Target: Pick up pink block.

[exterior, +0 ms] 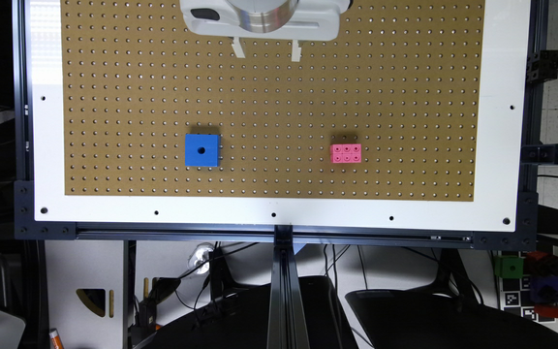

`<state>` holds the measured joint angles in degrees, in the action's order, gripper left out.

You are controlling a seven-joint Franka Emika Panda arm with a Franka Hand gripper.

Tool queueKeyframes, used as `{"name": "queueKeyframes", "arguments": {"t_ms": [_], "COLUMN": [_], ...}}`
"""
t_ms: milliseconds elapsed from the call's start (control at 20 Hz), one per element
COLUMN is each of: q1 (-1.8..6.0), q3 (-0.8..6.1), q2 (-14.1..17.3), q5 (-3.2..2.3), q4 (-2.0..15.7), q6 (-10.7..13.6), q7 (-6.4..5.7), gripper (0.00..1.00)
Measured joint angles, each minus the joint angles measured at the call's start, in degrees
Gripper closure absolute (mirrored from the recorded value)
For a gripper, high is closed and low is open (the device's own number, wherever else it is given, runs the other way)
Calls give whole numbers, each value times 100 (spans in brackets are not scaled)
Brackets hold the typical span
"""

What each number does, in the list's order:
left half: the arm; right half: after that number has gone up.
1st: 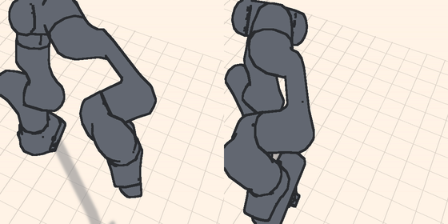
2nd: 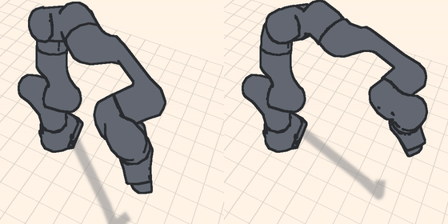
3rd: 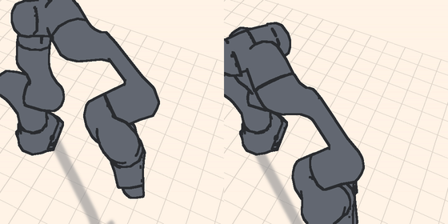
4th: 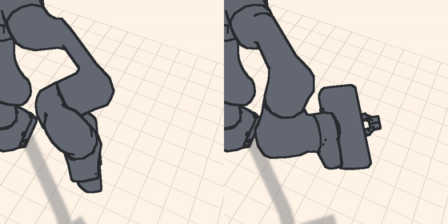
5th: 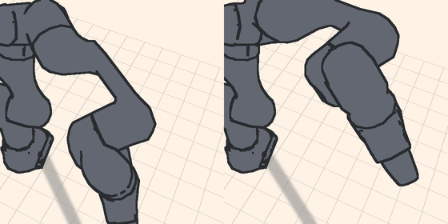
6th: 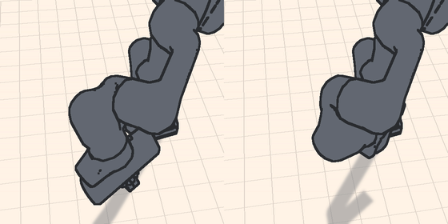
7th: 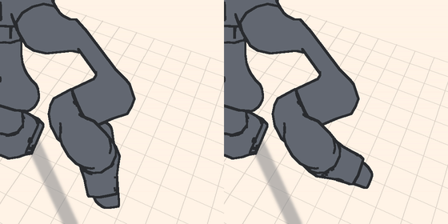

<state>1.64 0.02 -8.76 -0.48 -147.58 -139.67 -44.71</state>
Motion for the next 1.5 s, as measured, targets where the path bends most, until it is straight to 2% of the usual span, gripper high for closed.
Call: {"name": "queueKeyframes", "arguments": {"t_ms": [50, 100, 200, 250, 450, 600, 700, 800, 1050, 1150, 1200, 1300, 1500], "q1": [1, 1, 1, 0, -5, -6, -6, -7, -14, -15, -20, -36, -40], "q3": [1, 2, 13, 28, 214, 364, 459, 568, 806, 871, 901, 951, 1020], "q2": [0, 0, 0, 0, 2, 83, 221, 447, 1232, 1476, 1575, 1682, 1697], "q5": [-18, -72, -145, -162, -172, -173, -174, -179, -272, -348, -364, -381, -383], "q4": [-1, -3, -5, -4, 62, 223, 389, 642, 1452, 1691, 1794, 1921, 1993], "q6": [0, 0, 0, 0, -1, -1, -1, -1, 1, 5, 8, 18, 22], "q7": [-2, -15, -25, -29, -140, -258, -340, -444, -739, -855, -898, -965, -1022], "gripper": [0, 0, 0, 0, 0, 0, 0, 0, 0, 0, 0, 0, 0]}}
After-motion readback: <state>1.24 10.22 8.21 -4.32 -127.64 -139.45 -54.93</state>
